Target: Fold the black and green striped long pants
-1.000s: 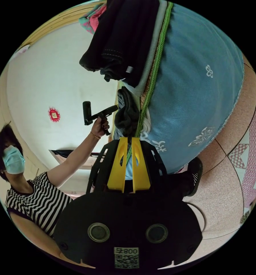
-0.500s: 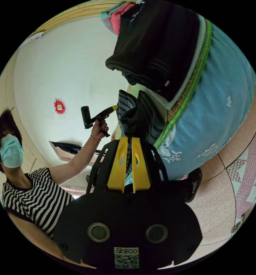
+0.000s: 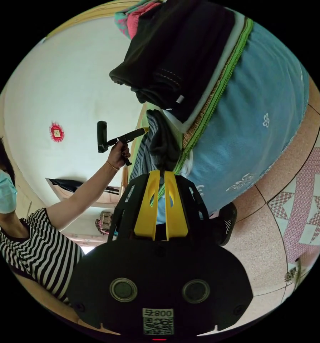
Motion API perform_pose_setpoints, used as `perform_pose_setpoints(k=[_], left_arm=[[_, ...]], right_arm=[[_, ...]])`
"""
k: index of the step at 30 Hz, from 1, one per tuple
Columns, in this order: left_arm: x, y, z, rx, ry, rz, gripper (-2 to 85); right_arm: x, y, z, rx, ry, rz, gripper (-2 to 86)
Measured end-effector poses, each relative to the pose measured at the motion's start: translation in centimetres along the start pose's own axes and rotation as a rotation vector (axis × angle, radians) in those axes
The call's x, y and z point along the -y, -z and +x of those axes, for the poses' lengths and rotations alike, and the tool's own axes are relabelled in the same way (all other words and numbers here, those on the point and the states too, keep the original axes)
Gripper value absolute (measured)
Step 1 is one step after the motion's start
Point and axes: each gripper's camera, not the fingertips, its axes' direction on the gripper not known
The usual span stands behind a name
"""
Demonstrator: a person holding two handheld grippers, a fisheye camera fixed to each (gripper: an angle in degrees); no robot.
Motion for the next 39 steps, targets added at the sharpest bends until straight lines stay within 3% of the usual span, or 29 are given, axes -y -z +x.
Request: perform_pose_setpoints(k=[5,8,12,14,15,21,27,30,33,39], left_arm=[[-3.0,4.5,1.2,0.027,0.059,0.137,0.4],[-4.8,6.5,2.7,-0.044,0.054,0.2,0.2],[-5.6,5.4,4.9,-0.028,0.036,0.057,0.1],[-6.4,6.2,6.0,0.013,0.028,0.058,0.1],[-6.5,6.6,6.1,-0.004,0.045,0.046,0.1],[-14.7,15.1,7.2,-0.024,0.175,0.201,0.1],[-29.6,19.8,6.9,0.114,0.546,0.155,0.0],[-33.8,19.8,6.7,0.121,0.647,0.065,0.0],[-35.9,22.1,7.5,0.021,0.723,0.148,0.0],[-42.5,29.4,11.8,0.074,0.776,0.297,0.0]], right_arm=[[-1.0,-0.1,-3.9,-0.097,0.052,0.052,0.2],[-1.1,-1.7,-8.5,-0.182,0.163,0.045,0.1],[-0.4,-7.6,-13.9,-0.334,0.339,-0.033,0.0],[0.1,-12.7,-15.0,-0.601,0.396,-0.105,0.0],[0.2,-13.7,-15.1,-0.62,0.407,-0.13,-0.1],[-0.7,-16.3,-16.6,-0.556,0.377,-0.102,0.0],[-1.9,-19.9,-21.6,-0.574,0.46,-0.098,0.0],[-2.5,-24.1,-25.1,-0.531,0.544,-0.17,0.0],[-3.2,-28.2,-28.8,-0.457,0.629,-0.23,0.0],[-6.4,-40.7,-35.4,-0.234,0.828,-0.555,0.0]])
